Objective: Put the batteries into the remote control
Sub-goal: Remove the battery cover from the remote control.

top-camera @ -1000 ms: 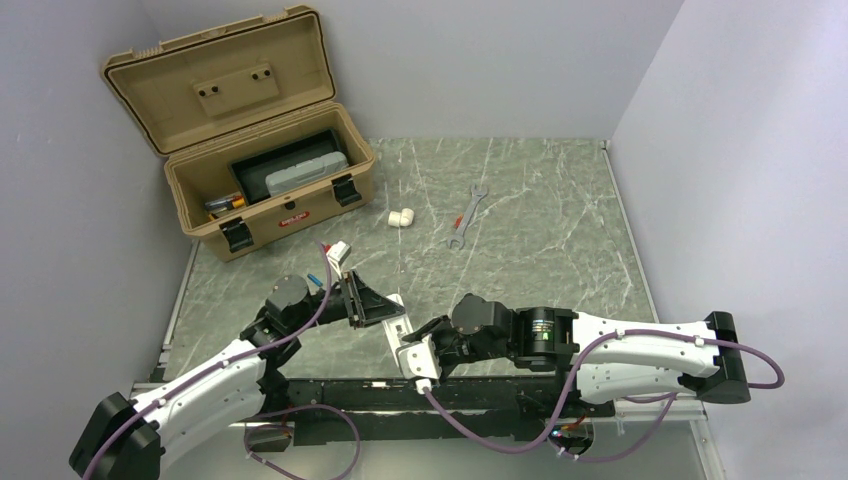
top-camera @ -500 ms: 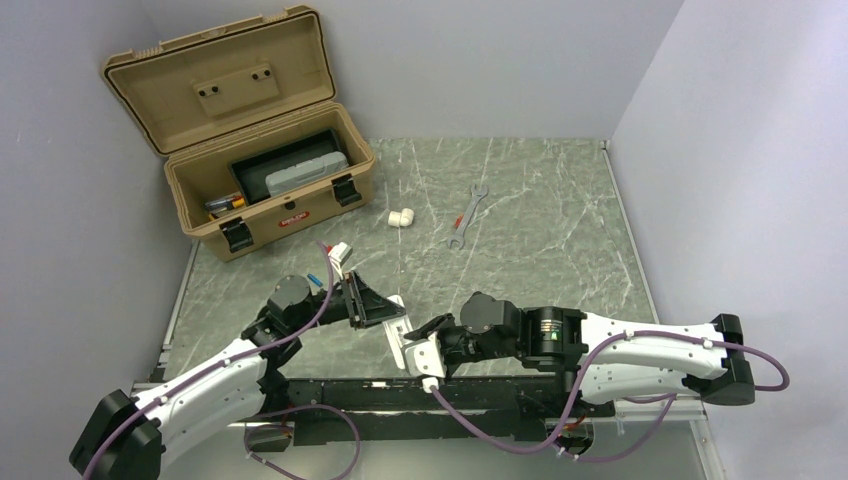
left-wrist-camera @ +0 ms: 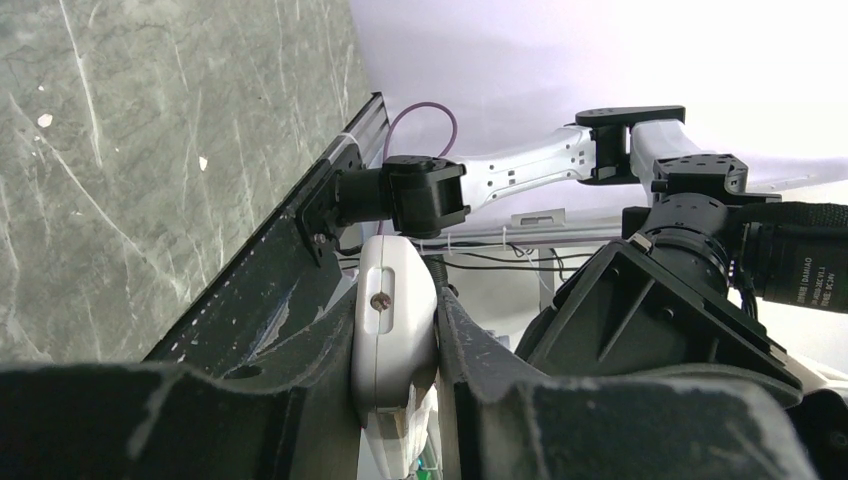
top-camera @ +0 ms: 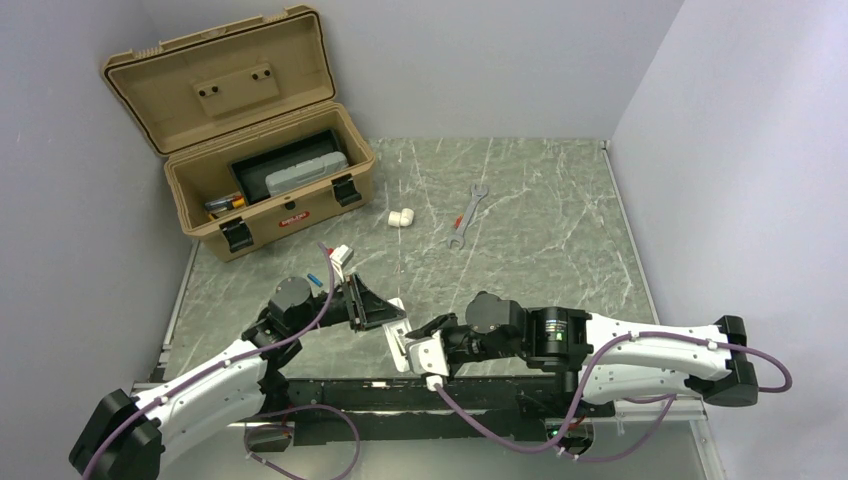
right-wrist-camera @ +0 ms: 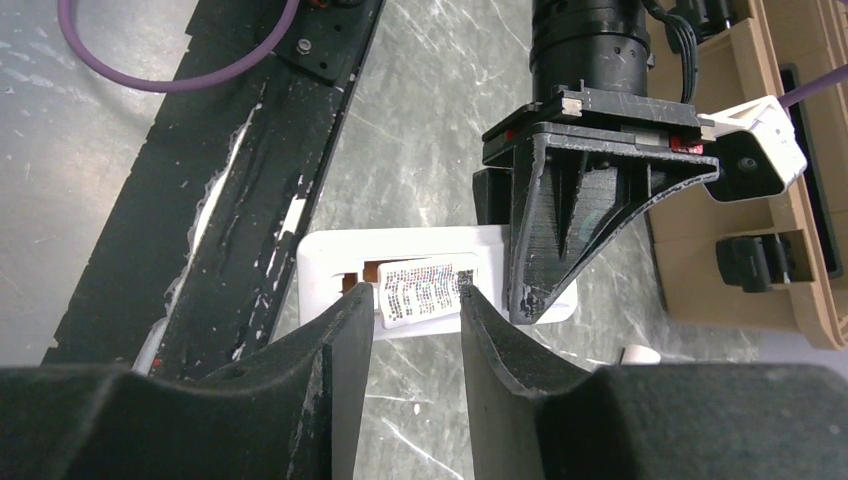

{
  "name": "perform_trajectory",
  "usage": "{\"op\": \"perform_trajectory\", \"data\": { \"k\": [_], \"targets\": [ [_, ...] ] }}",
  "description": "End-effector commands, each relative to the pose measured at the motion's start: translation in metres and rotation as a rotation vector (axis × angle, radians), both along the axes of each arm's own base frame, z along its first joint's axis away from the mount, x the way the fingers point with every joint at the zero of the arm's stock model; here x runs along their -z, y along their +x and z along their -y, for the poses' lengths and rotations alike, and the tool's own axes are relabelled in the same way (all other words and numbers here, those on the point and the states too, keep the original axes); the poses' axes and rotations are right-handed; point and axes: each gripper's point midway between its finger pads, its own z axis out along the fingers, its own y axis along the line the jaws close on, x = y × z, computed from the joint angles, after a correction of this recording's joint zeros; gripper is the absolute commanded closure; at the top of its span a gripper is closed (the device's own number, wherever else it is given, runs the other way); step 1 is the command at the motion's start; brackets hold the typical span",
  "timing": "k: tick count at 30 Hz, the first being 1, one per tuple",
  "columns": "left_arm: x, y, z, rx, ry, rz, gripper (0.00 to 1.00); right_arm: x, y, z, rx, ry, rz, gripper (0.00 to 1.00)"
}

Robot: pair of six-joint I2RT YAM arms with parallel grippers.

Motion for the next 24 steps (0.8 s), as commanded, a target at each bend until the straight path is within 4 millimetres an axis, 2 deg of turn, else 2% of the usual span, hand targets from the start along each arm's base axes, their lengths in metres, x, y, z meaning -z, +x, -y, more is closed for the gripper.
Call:
{"op": "perform_trajectory", "data": {
  "k": [1, 8, 24],
  "targets": [
    [-0.012, -0.016, 0.002, 0.075, -0.04, 0.048, 1.0, -0.005, 0.007, 0.002, 0.045, 0.039, -0.005, 0.6],
    [-0.011, -0.015, 0.002, 0.072, -0.038, 0.043, 1.0, 0.008, -0.001, 0.003, 0.018, 0.0, -0.043, 0.59],
    [-0.009, -0.015, 0.003, 0.073, -0.042, 0.038, 1.0, 0.012, -0.004, 0.003, 0.009, -0.006, -0.066, 0.58]
  ]
}}
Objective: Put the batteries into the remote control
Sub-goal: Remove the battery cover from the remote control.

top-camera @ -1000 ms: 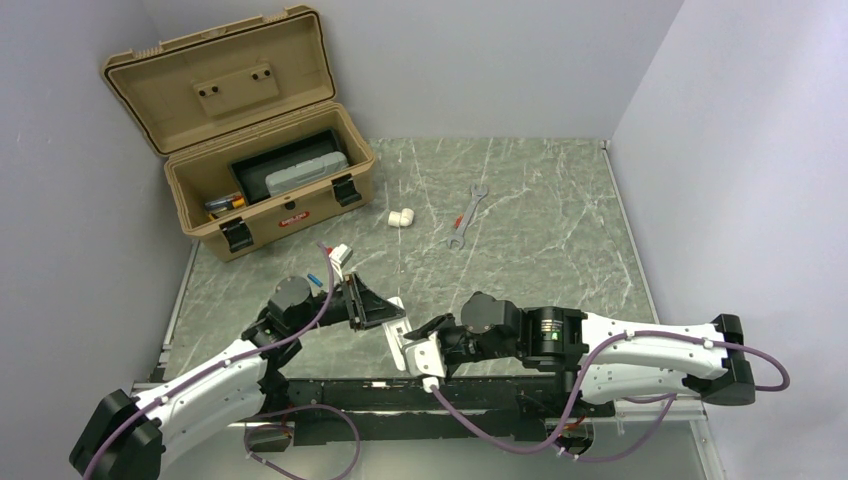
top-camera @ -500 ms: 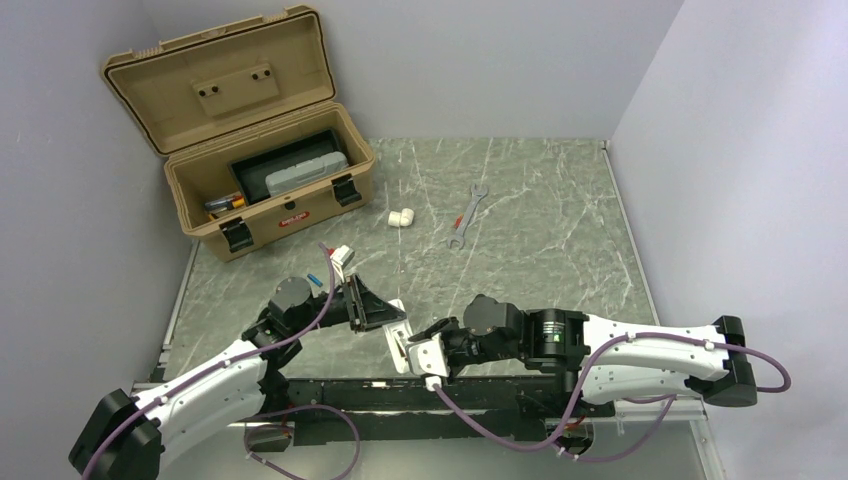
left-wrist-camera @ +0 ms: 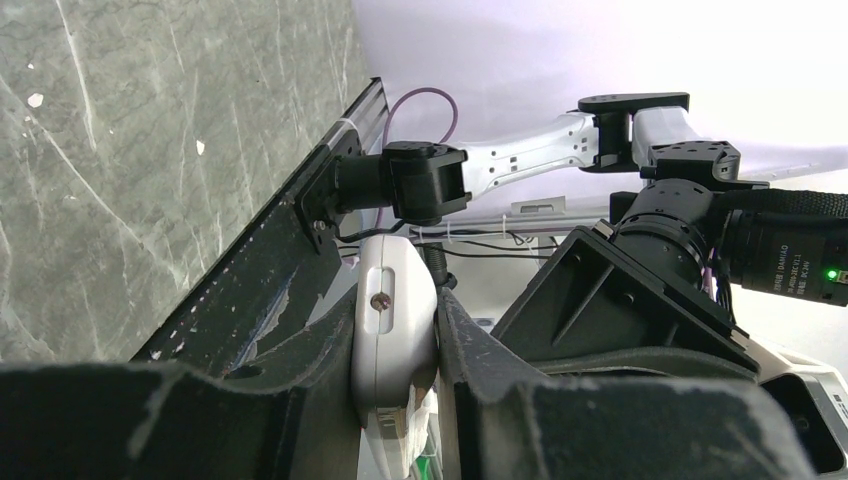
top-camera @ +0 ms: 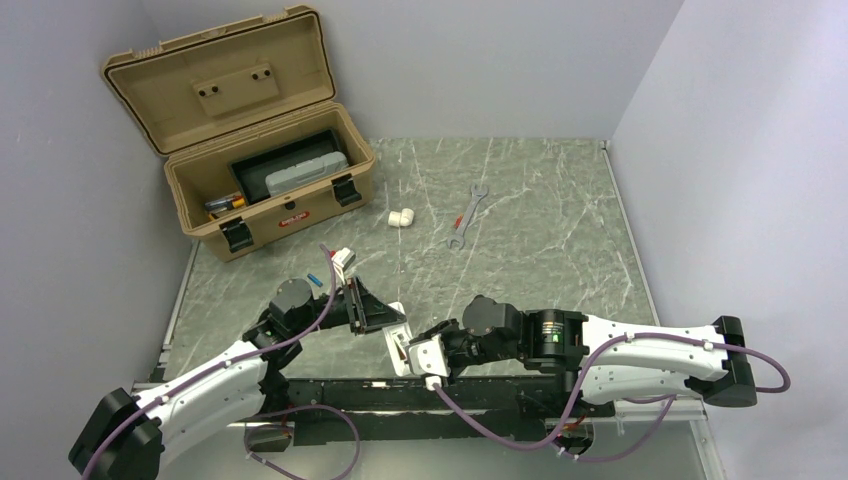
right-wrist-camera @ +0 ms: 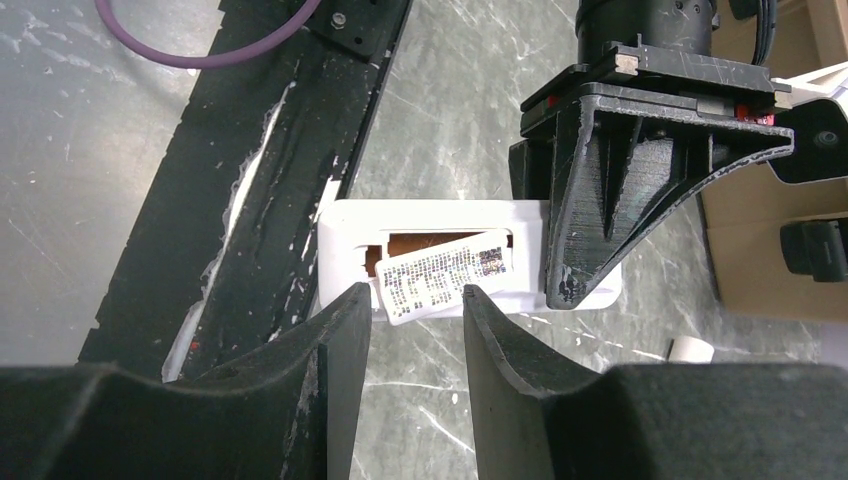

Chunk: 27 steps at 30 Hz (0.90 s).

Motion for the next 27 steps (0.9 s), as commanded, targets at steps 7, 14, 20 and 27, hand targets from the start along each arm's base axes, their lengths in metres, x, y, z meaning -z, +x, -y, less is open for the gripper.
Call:
{"op": "perform_trajectory", "data": {
  "k": [7, 14, 20, 27],
  "targets": [
    [-0.0144, -0.0081, 0.0015, 0.044, -0.047, 0.046, 1.0, -0.0079, -0.0007, -0.006, -0.007, 0.029, -0.009, 0.58],
    [-0.0152, -0.0075, 0.0023, 0.045, -0.049, 0.045, 1.0, -0.002, -0.0013, -0.005, -0.012, 0.007, -0.012, 0.55],
    [-0.0147, -0.0078, 0.0031, 0.051, -0.053, 0.043, 1.0, -0.0032, -0.0021, -0.004, -0.013, 0.009, -0.017, 0.5],
    [-0.0139, -0.0072, 0.0036, 0.05, -0.051, 0.042, 1.0, -0.0032, -0.004, -0.0037, -0.023, 0.005, -0.021, 0.49]
  ]
}}
